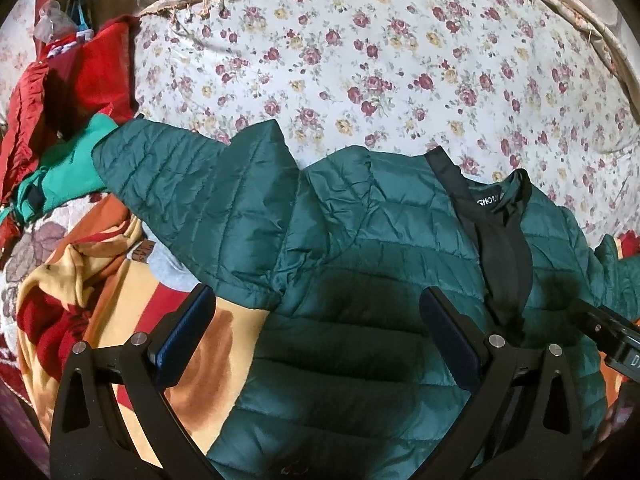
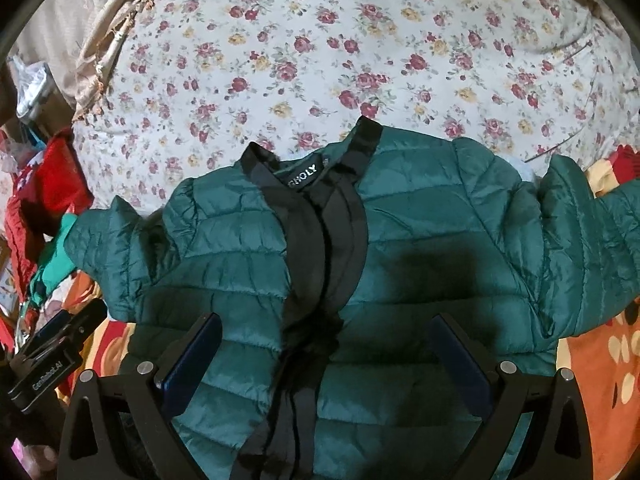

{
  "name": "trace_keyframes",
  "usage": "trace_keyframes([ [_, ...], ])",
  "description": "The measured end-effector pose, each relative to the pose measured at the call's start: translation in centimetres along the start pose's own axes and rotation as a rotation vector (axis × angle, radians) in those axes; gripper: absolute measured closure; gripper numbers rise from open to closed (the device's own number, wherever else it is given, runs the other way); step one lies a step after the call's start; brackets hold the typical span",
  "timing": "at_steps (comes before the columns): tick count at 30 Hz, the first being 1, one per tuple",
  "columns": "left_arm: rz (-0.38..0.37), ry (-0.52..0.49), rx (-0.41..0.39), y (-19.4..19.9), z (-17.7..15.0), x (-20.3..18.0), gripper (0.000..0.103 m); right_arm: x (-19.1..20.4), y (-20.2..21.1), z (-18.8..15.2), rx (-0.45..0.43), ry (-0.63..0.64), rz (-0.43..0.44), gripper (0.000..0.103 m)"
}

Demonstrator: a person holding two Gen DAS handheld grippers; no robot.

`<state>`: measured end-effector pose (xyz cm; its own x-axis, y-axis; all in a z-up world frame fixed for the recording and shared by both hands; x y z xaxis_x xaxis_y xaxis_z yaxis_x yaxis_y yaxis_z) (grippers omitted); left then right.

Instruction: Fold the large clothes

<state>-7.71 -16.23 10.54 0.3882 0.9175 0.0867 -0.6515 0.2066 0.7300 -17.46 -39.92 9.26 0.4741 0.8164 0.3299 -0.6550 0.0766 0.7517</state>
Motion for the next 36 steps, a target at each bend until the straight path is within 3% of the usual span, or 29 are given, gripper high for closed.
trace_keyframes([
  [11, -0.014, 0.005, 0.016, -2.1, -0.3, -0.4, 0.001, 0.3, -1.5, -0.3, -0.004, 0.037, -0.037, 0.0],
  [23, 0.04, -0.011, 0.024, -3.8, -0.3, 1.8, 0.001, 0.2, -4.0, -0.8, 0.037, 0.03, -0.044, 0.0],
  [30, 0.084, 0.009, 0.027, -4.9, 0.5, 5.6, 0.001, 0.7, -5.0, -1.6, 0.081, 0.048, -0.023, 0.0],
  [36, 0.192, 0.133, 0.018, -5.9, 2.0, 13.5, 0.001, 0.9, -5.4, -2.3, 0.114, 0.048, 0.002, 0.0],
])
Point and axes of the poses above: each gripper's, at about its wrist camera, not at the fingertips, and y roughly against the way its jaws point, x to its left, z to its top, the point moved 4 cm from there along -y, roughly the way its jaws point, and after that the axes turned 10 degrees about -y, right-handed, at the moved point
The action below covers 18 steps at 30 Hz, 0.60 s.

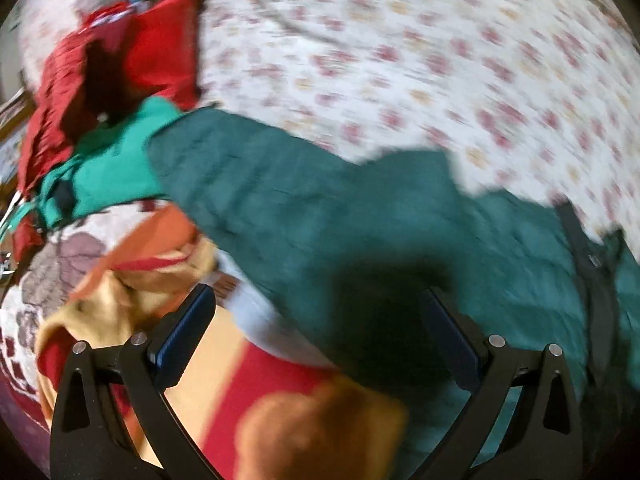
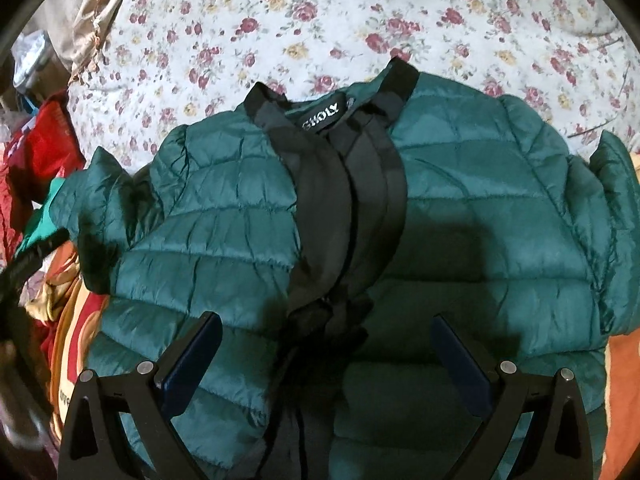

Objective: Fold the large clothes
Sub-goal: 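Grasp the jacket's sleeve and shoulder edge with the left tool and lift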

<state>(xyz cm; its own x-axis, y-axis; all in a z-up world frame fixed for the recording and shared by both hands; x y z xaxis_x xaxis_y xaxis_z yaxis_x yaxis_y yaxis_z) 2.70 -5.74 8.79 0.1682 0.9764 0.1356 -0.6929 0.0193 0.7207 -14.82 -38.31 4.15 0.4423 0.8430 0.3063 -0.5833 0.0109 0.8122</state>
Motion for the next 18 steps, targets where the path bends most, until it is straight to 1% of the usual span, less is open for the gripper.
trace_keyframes([
  [4, 0.088, 0.086, 0.017, -3.4, 1.5, 5.6, 0.001, 0.2, 0.1, -0.3, 0.008, 0.003, 0.016, 0.0],
  [8, 0.135, 0.163, 0.022, -6.7, 3.2, 10.3, 0.001, 0.6, 0.4, -0.6, 0.011, 0.006, 0.051, 0.0],
  [9, 0.148, 0.183, 0.015, -7.3, 3.6, 11.2, 0.001, 0.7, 0.5, -0.7, 0.009, 0.005, 0.06, 0.0],
  [11, 0.16, 0.222, 0.002, -8.6, 4.4, 12.8, 0.007, 0.8, 0.5, -0.8, 0.002, 0.002, 0.071, 0.0],
  [13, 0.164, 0.241, 0.004, -10.0, 5.1, 13.8, 0.016, 0.9, 0.5, -0.8, 0.004, 0.002, 0.078, 0.0],
  [14, 0.162, 0.242, 0.007, -10.8, 5.6, 14.1, 0.018, 0.9, 0.4, -0.7, 0.006, 0.001, 0.079, 0.0],
  [15, 0.16, 0.241, 0.013, -11.6, 5.8, 14.3, 0.024, 0.9, 0.3, -0.7, 0.009, 0.0, 0.079, 0.0],
  [16, 0.155, 0.246, 0.024, -12.5, 6.0, 14.5, 0.039, 0.9, 0.1, -0.7, 0.012, -0.003, 0.078, 0.0],
  [17, 0.137, 0.265, 0.045, -13.6, 6.0, 14.9, 0.047, 1.0, -0.1, -0.6, 0.018, -0.006, 0.077, 0.0],
  [18, 0.127, 0.282, 0.047, -14.2, 5.9, 15.2, 0.054, 1.0, -0.3, -0.6, 0.025, -0.008, 0.078, 0.0],
])
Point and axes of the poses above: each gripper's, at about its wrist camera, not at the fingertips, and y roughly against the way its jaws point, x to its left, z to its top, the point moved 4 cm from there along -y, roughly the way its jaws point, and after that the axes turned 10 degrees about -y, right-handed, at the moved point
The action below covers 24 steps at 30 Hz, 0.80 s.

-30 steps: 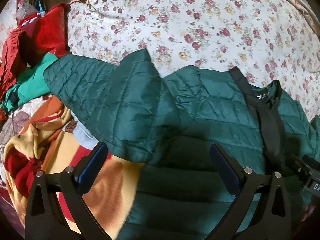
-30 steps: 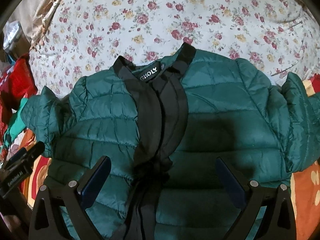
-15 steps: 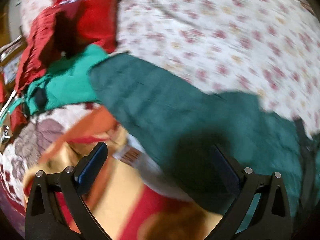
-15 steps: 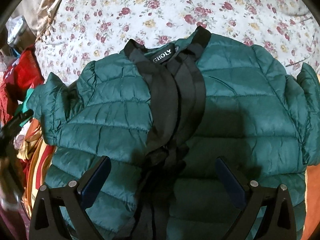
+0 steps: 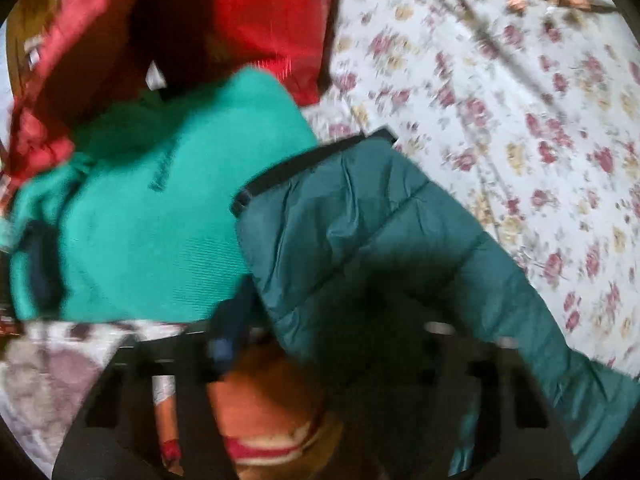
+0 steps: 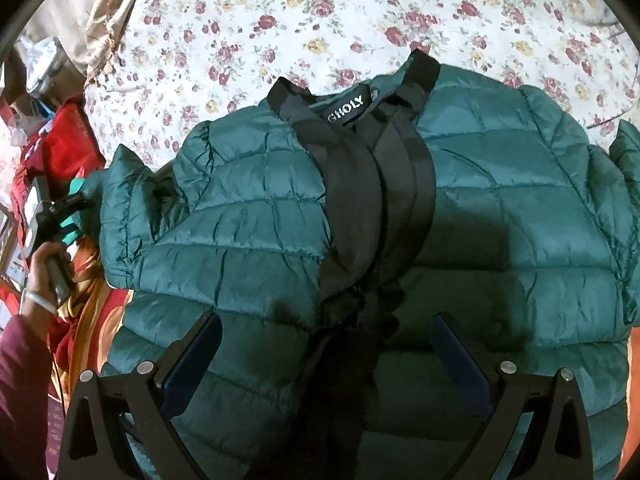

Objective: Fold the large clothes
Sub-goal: 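Grasp the jacket's sleeve and shoulder edge with the left tool and lift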

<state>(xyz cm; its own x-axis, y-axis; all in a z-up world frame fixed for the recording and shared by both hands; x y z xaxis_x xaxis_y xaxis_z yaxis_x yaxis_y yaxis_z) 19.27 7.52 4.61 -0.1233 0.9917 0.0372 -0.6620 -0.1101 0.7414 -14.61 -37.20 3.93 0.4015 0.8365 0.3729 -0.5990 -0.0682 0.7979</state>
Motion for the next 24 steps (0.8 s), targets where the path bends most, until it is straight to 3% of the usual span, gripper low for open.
trace_keyframes([
  [2, -0.019, 0.035, -0.038, -0.2, 0.1, 0.3, 0.071, 0.1, -0.4, 0.0, 0.017, 0.003, 0.004, 0.0],
  [4, -0.057, 0.021, -0.014, -0.3, 0.1, 0.3, 0.091, 0.2, -0.5, -0.1, 0.022, 0.009, 0.007, 0.0],
  [7, -0.072, 0.002, -0.038, 1.5, -0.2, 0.1, 0.094, 0.2, -0.6, -0.3, 0.02, 0.009, 0.011, 0.0],
  [10, -0.103, -0.052, -0.112, 5.4, -0.8, -1.0, 0.094, 0.1, -0.3, -0.4, 0.022, -0.008, 0.019, 0.0],
  [17, -0.187, -0.233, -0.244, 15.4, -3.3, -6.5, 0.094, 0.5, 2.3, -0.9, -0.015, 0.011, 0.017, 0.0],
  [24, -0.283, -0.338, -0.265, 21.9, -6.5, -12.2, 0.094, -1.0, 6.2, -0.8, -0.074, -0.023, 0.031, 0.0],
])
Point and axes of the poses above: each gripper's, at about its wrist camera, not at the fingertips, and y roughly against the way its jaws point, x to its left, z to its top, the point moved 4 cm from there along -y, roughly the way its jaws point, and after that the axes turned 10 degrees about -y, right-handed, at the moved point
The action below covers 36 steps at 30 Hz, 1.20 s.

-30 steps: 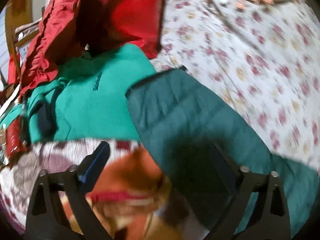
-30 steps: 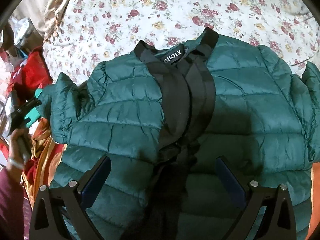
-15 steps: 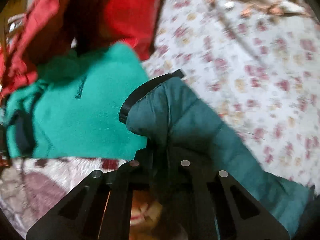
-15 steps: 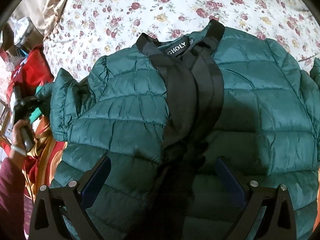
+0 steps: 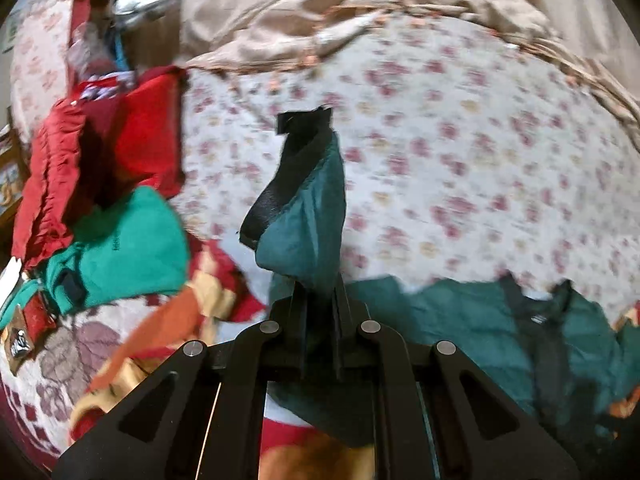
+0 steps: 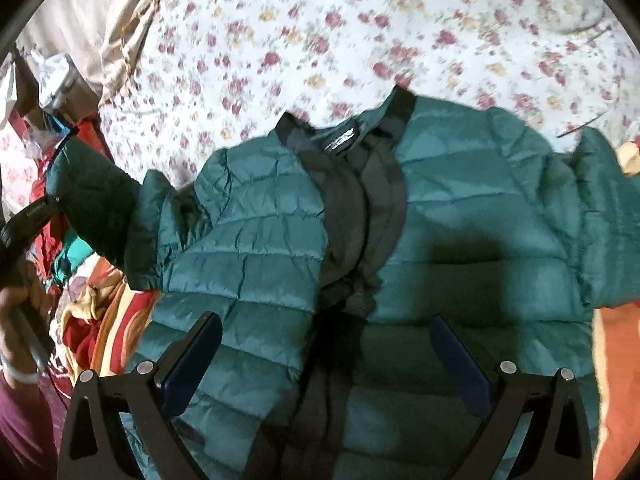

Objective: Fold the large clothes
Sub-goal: 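Grasp the jacket's sleeve and shoulder edge with the left tool and lift, then fold the held sleeve side across the jacket back with the left tool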

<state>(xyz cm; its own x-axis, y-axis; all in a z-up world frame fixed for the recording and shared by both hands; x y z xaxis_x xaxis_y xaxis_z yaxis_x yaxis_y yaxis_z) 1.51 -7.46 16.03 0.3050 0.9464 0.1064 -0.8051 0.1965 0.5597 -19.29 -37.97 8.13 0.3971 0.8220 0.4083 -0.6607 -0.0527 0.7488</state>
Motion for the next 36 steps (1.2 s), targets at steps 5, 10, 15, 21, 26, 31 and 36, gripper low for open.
trace_keyframes([
  [5, -0.072, -0.038, -0.006, 2.6, -0.4, -5.8, 0.095, -2.3, 2.0, 0.0, -0.028, -0.041, -0.012, 0.0],
  [10, -0.134, -0.098, 0.005, 4.0, -1.2, -11.6, 0.095, -4.7, 3.9, 0.0, -0.052, -0.075, -0.015, 0.0],
  [15, -0.198, -0.151, 0.02, 4.6, -1.8, -16.9, 0.095, -7.1, 5.5, 0.1, -0.082, -0.09, -0.042, 0.0],
  [21, -0.27, -0.232, 0.041, 4.8, -2.7, -23.8, 0.095, -9.3, 6.9, 0.3, -0.107, -0.112, -0.053, 0.0],
  [26, -0.332, -0.259, 0.081, 3.9, -3.7, -28.8, 0.095, -11.5, 7.5, 0.1, -0.109, -0.141, -0.062, 0.0],
  [31, -0.385, -0.302, 0.14, 2.5, -5.8, -33.5, 0.095, -13.7, 7.9, 0.0, -0.119, -0.173, -0.077, 0.0],
  [36, -0.431, -0.286, 0.236, 0.2, -8.1, -36.2, 0.094, -15.2, 7.6, 0.1, -0.106, -0.199, -0.083, 0.0],
])
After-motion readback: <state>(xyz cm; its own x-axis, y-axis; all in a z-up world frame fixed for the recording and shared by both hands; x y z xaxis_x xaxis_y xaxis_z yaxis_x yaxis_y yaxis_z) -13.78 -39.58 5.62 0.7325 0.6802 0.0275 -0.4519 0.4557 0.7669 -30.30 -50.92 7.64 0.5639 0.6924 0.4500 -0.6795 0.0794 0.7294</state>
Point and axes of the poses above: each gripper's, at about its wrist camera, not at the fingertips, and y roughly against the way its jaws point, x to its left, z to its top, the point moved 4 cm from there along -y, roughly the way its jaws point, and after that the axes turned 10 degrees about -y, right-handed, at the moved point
